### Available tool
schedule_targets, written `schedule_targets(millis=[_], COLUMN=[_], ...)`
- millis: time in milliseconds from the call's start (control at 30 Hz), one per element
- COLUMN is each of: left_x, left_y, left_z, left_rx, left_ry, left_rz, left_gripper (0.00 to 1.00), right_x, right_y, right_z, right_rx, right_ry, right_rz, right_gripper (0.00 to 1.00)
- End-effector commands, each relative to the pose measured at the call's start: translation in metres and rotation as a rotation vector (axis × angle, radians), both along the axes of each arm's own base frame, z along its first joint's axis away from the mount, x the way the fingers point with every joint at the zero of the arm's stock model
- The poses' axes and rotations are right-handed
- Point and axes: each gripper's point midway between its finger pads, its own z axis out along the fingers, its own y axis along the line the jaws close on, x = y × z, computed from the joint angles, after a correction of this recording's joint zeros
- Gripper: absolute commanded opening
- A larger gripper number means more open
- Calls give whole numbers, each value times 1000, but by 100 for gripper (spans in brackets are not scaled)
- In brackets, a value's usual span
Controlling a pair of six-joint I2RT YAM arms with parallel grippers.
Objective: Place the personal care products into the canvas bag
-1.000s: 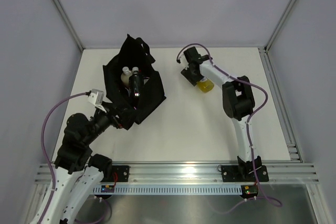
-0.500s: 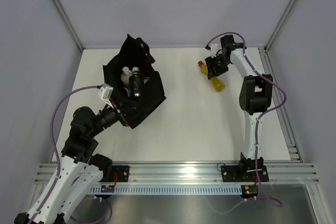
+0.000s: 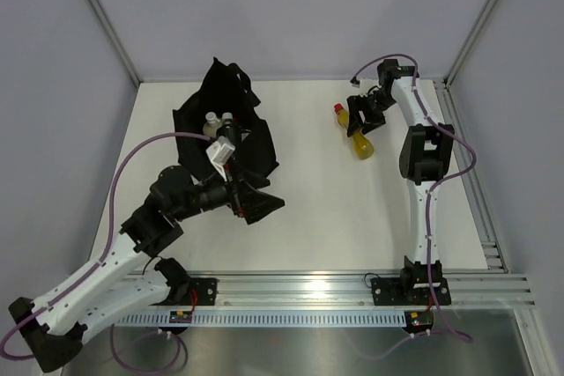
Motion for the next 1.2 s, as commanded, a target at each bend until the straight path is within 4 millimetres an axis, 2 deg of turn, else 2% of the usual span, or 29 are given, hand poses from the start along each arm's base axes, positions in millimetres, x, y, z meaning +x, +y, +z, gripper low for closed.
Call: schedule_targets(millis=[0,167,200,267,300,333,367,400,433,467,533,567,600,633,667,700,767,800,833,933,1000,1100,1133,1167], left_x=[12,15,16,21,24,30,39,43,54,66,84,95,108,115,128,141,154,162,166,170,171,169,166,163], left_y=[-17,-42,-50,-61,-67,-72,-81,-89,-94,-106,-120,-132,-145,-154,-168,-178,-192,-198,-203,-201,-192,-184,-179,-177], left_z=[19,8,-1,-7,-12,-11,-27,-34,-32,-56,-71,-62,-90,-94,-78,-103,-105,-97,-105,-111,-124,-130,-139,-138], left_rx=[-17,0,20,36,52,59,96,111,105,159,193,183,236,243,213,249,228,204,204,205,227,238,256,254], left_ry=[-76,-68,-50,-41,-31,-28,0,10,16,55,65,56,89,101,95,139,173,172,191,199,208,210,216,212], left_rz=[19,-19,-27,-25,-13,6,25,31,67,84,113,124,134,140,155,171,176,174,172,180,196,197,196,191], left_gripper=[99,99,99,99,99,99,99,99,99,99,99,98,98,97,96,95,87,85,84,83,83,83,84,84], right_x=[-27,-28,-27,-29,-29,-29,-29,-31,-32,-33,-35,-35,-35,-35,-34,-35,-31,-31,-29,-20,-15,-9,-8,-8], right_y=[4,-4,-5,-4,-18,-20,-21,-22,-22,-23,-21,-21,-21,-22,-22,-22,-24,-27,-30,-39,-47,-56,-57,-45], right_z=[-3,4,6,6,5,5,4,4,3,4,3,2,2,0,0,0,0,-2,1,5,3,-3,-3,-3], right_rx=[85,118,137,144,144,142,141,144,152,158,169,169,169,164,165,165,150,126,107,26,-56,-136,-141,-137], right_ry=[157,168,170,181,184,182,182,185,191,194,204,201,204,204,199,200,177,171,151,90,44,5,0,-10], right_rz=[-20,-49,-61,-60,-87,-88,-89,-90,-94,-97,-97,-97,-99,-100,-101,-102,-105,-109,-112,-125,-136,-165,-171,-150], right_gripper=[69,70,70,70,70,69,70,69,69,70,69,69,69,69,68,68,67,66,66,63,61,61,61,61])
